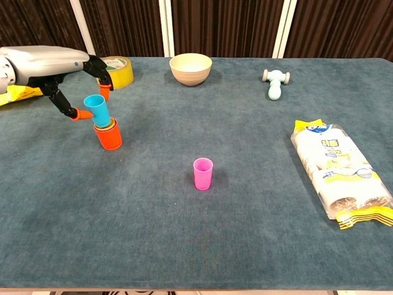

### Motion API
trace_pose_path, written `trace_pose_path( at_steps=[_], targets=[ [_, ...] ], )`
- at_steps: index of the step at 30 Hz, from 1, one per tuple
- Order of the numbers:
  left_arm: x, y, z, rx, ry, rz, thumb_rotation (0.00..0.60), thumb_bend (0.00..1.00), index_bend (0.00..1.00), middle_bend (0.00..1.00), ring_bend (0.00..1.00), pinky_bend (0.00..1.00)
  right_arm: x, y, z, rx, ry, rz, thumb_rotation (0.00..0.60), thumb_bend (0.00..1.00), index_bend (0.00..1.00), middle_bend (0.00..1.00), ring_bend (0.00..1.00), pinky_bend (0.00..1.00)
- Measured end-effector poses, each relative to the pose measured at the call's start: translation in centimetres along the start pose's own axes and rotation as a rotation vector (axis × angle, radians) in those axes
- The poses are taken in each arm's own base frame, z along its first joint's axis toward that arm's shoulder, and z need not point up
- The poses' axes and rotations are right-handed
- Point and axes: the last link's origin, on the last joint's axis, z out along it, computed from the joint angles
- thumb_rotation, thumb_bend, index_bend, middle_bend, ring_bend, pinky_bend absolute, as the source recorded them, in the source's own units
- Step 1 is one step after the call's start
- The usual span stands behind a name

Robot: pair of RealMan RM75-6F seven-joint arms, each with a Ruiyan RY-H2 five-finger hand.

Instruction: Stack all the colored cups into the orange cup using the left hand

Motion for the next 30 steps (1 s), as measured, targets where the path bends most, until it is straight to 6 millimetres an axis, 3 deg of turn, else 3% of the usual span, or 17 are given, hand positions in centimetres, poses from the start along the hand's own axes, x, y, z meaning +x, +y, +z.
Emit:
trace_pose_path(
  at_steps=[9, 16, 19, 25, 30],
  targets=[
    [-0.8, 0.3, 1.0, 0.003, -0.004, 0.008, 0.600, 0.29, 0.42, 0.23, 0.00, 0.00, 0.1, 0.2, 0.0, -0.005, 0.003, 0.003, 0.600, 0.32, 0.11, 0.08, 0.12, 0.04],
    [-1.3, 0.5, 1.5, 0.000, -0.025, 0.033, 0.600, 0.25, 0.15, 0.15, 0.00, 0.00, 0.2, 0.2, 0.1, -0.008, 0.007, 0.008, 0.600, 0.33, 0.11, 0.08, 0.12, 0.04],
    [-1.6, 0.5, 1.4, -0.001, -0.054, 0.048, 0.600, 0.22, 0.10, 0.13, 0.00, 0.00, 0.3, 0.3, 0.1, -0.010, 0.009, 0.010, 0.600, 0.32, 0.11, 0.08, 0.12, 0.04],
    [-0.7, 1.4, 1.5, -0.017, -0.065, 0.019, 0.600, 0.21, 0.13, 0.16, 0.00, 0.00, 0.3, 0.2, 0.1, -0.010, 0.008, 0.013, 0.600, 0.32, 0.11, 0.08, 0.12, 0.04],
    [0.8, 4.6, 1.9, -0.090, -0.016, -0.070, 0.600, 0.21, 0.18, 0.18, 0.00, 0.00, 0.0, 0.1, 0.0, -0.006, 0.000, 0.010, 0.600, 0.32, 0.11, 0.08, 0.12, 0.04]
  ],
)
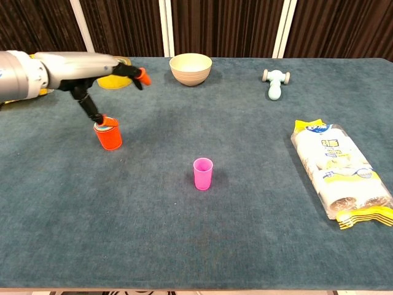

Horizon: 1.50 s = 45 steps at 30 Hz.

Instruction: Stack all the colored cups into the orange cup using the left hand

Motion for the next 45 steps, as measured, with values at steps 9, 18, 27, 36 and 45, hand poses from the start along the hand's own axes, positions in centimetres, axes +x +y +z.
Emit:
trace_pose_path(
  at_steps=[9, 18, 27, 36, 45],
  targets=[
    [0.0, 7.4, 1.3, -0.187, -0.041, -0.062, 0.600, 0.21, 0.28, 0.18, 0.00, 0.00, 0.0, 0.0, 0.0, -0.001, -0.003, 0.004, 0.600, 0.32, 0.11, 0.08, 0.12, 0.04],
    [-1.5, 11.3, 2.6, -0.255, -0.111, -0.004, 0.600, 0.21, 0.30, 0.18, 0.00, 0.00, 0.5, 0.2, 0.0, -0.009, 0.013, 0.018, 0.600, 0.32, 0.11, 0.08, 0.12, 0.04],
    [-3.2, 12.0, 3.3, -0.218, -0.175, 0.033, 0.600, 0.21, 0.33, 0.18, 0.00, 0.00, 0.5, 0.2, 0.0, -0.010, 0.015, 0.024, 0.600, 0.32, 0.11, 0.08, 0.12, 0.04],
    [-4.1, 12.2, 3.6, -0.198, -0.187, 0.071, 0.600, 0.21, 0.41, 0.20, 0.00, 0.00, 0.5, 0.2, 0.1, -0.013, 0.016, 0.025, 0.600, 0.32, 0.11, 0.08, 0.12, 0.04],
    [-4.1, 12.1, 3.8, -0.171, -0.154, 0.105, 0.600, 0.23, 0.44, 0.21, 0.00, 0.00, 0.5, 0.3, 0.1, -0.014, 0.017, 0.027, 0.600, 0.32, 0.11, 0.08, 0.12, 0.04]
  ],
)
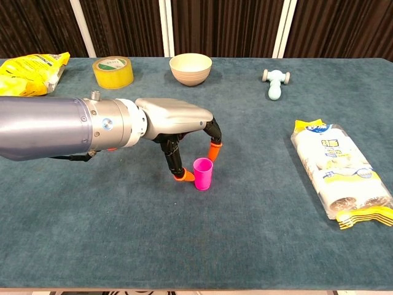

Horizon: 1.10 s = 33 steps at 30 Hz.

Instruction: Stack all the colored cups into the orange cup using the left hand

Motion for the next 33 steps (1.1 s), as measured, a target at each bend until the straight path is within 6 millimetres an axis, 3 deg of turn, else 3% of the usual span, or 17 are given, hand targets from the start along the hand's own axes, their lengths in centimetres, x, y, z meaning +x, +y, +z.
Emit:
trace_pose_path(
  at_steps=[15, 21, 25, 33],
  targets=[
    [0.0, 0.2, 0.3, 0.011, 0.025, 0.009, 0.600, 0.31, 0.48, 0.23, 0.00, 0.00, 0.1, 0.1, 0.1, -0.005, -0.002, 0.010, 0.600, 0.33, 0.11, 0.08, 0.12, 0.04],
    [1.2, -0.6, -0.2, 0.033, 0.060, 0.006, 0.600, 0.30, 0.45, 0.22, 0.00, 0.00, 0.1, 0.2, 0.0, -0.006, -0.001, 0.013, 0.600, 0.32, 0.11, 0.08, 0.12, 0.04],
    [2.5, -2.4, -1.2, 0.073, 0.089, 0.008, 0.600, 0.30, 0.45, 0.22, 0.00, 0.00, 0.1, 0.2, 0.0, -0.008, -0.003, 0.015, 0.600, 0.32, 0.11, 0.08, 0.12, 0.04],
    [5.1, -7.8, -5.1, 0.197, 0.135, -0.041, 0.600, 0.30, 0.44, 0.22, 0.00, 0.00, 0.1, 0.0, 0.0, -0.006, -0.004, 0.014, 0.600, 0.32, 0.11, 0.08, 0.12, 0.04]
  ],
)
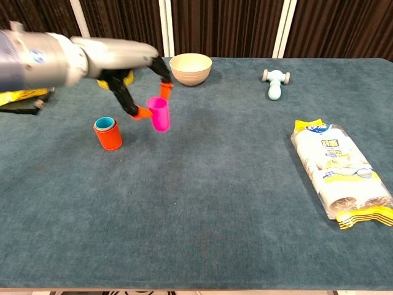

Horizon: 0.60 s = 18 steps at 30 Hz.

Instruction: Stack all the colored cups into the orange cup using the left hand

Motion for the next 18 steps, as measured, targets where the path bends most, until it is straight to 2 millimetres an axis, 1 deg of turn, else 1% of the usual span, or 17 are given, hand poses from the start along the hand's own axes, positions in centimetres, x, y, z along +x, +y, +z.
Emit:
trace_pose_path(
  at_steps=[2, 6, 11, 18],
  targets=[
    [0.6, -1.7, -0.8, 0.033, 0.010, -0.011, 0.600, 0.30, 0.44, 0.22, 0.00, 0.00, 0.0, 0.0, 0.0, -0.001, 0.001, -0.003, 0.600, 0.32, 0.12, 0.08, 0.12, 0.04],
    [1.2, -4.2, -2.3, 0.076, 0.023, -0.045, 0.600, 0.30, 0.44, 0.22, 0.00, 0.00, -0.3, -0.1, 0.0, -0.001, -0.004, -0.006, 0.600, 0.32, 0.12, 0.08, 0.12, 0.04],
    [1.0, -6.1, -3.4, 0.089, 0.023, -0.076, 0.600, 0.30, 0.44, 0.22, 0.00, 0.00, -0.4, -0.2, 0.0, 0.000, -0.006, -0.009, 0.600, 0.33, 0.12, 0.08, 0.12, 0.04],
    [0.0, -7.8, -3.9, 0.097, 0.008, -0.074, 0.600, 0.30, 0.44, 0.22, 0.00, 0.00, -0.4, -0.2, 0.0, -0.003, 0.000, -0.010, 0.600, 0.32, 0.12, 0.08, 0.12, 0.04]
  ],
)
